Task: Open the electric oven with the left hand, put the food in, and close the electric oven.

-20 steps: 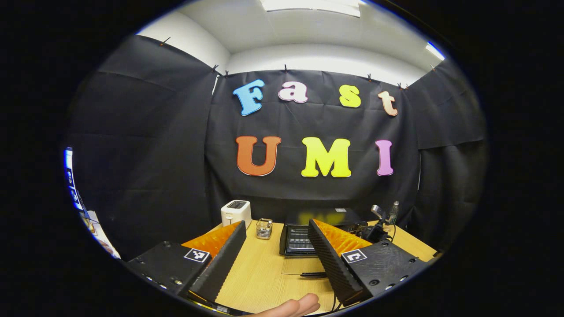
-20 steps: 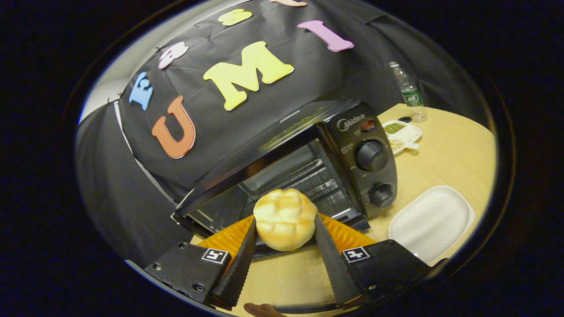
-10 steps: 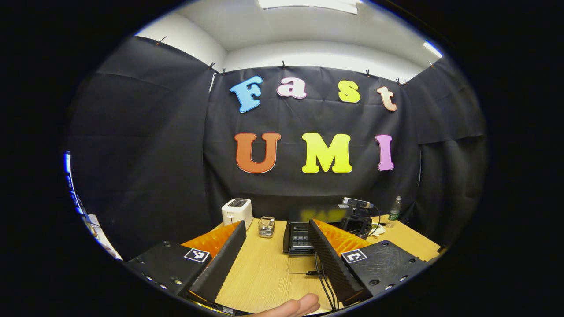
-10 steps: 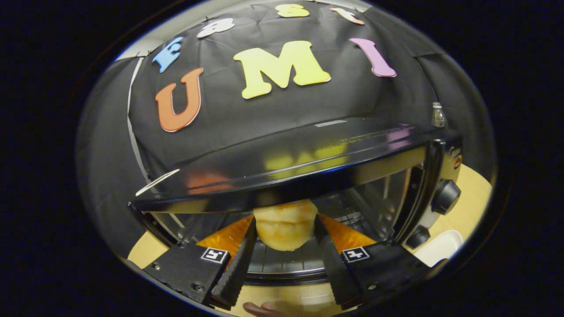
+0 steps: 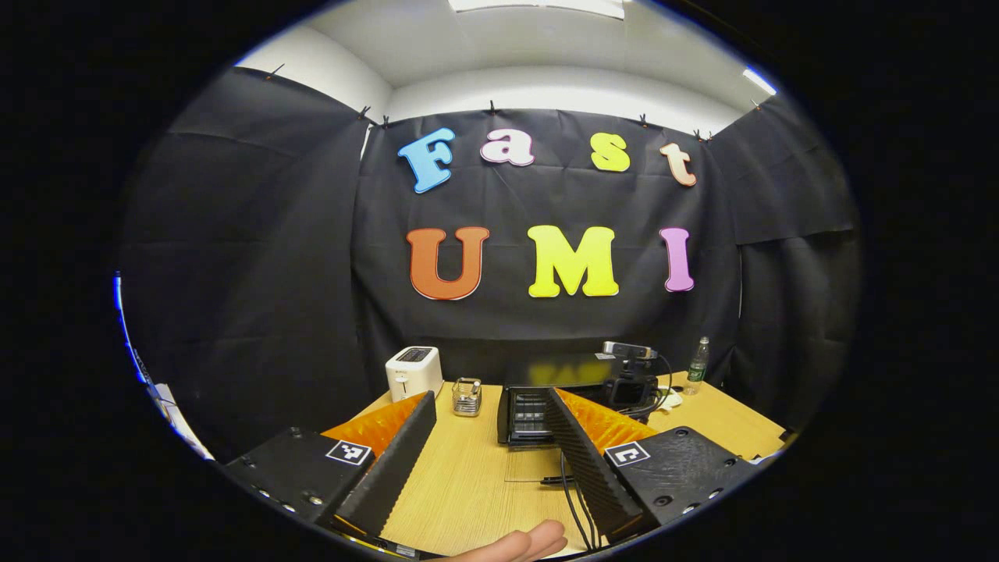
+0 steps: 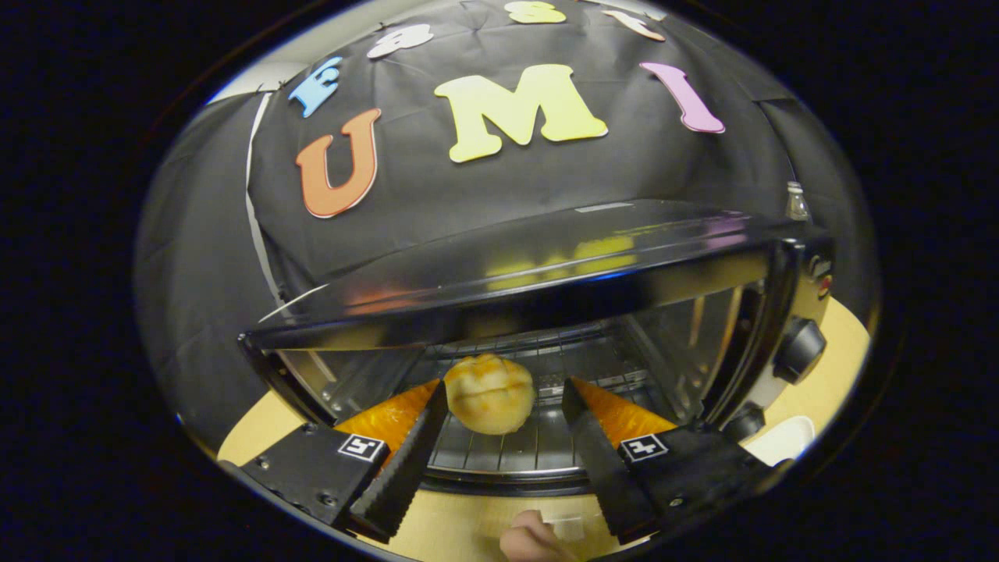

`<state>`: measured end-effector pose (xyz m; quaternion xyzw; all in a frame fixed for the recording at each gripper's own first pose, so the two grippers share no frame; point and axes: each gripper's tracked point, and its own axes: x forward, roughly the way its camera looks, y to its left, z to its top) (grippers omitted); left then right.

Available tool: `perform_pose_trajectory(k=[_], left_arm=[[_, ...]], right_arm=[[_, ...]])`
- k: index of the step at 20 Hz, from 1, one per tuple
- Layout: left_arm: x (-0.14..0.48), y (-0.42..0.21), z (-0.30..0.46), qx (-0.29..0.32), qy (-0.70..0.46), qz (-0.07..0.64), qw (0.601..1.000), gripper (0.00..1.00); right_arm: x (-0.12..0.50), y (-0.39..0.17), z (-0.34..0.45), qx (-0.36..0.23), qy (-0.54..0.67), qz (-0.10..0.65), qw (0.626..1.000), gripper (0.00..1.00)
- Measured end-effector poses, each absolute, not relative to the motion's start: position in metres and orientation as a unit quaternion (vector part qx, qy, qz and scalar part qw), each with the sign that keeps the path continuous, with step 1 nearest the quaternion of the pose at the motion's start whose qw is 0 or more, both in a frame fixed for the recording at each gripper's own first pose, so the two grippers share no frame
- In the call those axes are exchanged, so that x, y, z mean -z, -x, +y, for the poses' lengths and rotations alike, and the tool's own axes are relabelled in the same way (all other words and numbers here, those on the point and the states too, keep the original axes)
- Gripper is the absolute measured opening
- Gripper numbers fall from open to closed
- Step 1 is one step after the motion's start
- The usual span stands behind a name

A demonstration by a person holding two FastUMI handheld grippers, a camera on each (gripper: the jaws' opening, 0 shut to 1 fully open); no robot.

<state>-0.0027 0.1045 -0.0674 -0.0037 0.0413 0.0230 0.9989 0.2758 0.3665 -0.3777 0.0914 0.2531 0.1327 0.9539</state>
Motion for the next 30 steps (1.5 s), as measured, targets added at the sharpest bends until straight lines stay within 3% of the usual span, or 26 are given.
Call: perform_pose_trajectory(k=[8,12,14,15,16,20,22,23,29,30], left_arm=[[0.103,-0.015,0.092,-0.023,0.039,0.089,0.995,0.93],[0.115,-0.029,0.083,-0.022,0.038,0.11,0.993,0.93],[0.128,-0.036,0.072,-0.017,0.037,0.127,0.991,0.93],[0.134,-0.039,0.066,-0.011,0.036,0.133,0.99,0.93],[0.143,-0.043,0.06,-0.005,0.036,0.143,0.989,0.93],[0.188,-0.06,0.032,0.022,0.028,0.187,0.982,0.93],[0.217,-0.068,0.017,0.037,0.016,0.214,0.976,0.93],[0.234,-0.071,0.008,0.045,0.01,0.23,0.972,0.94],[0.313,-0.07,-0.035,0.077,-0.008,0.301,0.95,0.94],[0.323,-0.069,-0.039,0.079,-0.014,0.31,0.947,0.94]], right_arm=[[0.302,-0.22,0.316,-0.166,-0.062,0.228,0.957,0.94],[0.251,-0.195,0.28,-0.159,-0.049,0.191,0.967,0.91],[0.219,-0.183,0.261,-0.154,-0.046,0.162,0.974,0.94],[0.203,-0.177,0.25,-0.15,-0.042,0.147,0.977,0.91],[0.187,-0.173,0.238,-0.144,-0.038,0.132,0.98,0.96],[0.137,-0.152,0.19,-0.112,-0.017,0.097,0.989,0.92],[0.12,-0.144,0.167,-0.096,-0.003,0.087,0.991,0.97],[0.111,-0.14,0.156,-0.09,0.003,0.081,0.993,0.92],[0.078,-0.115,0.089,-0.037,0.018,0.046,0.998,0.92],[0.074,-0.109,0.082,-0.033,0.024,0.042,0.998,0.96]])
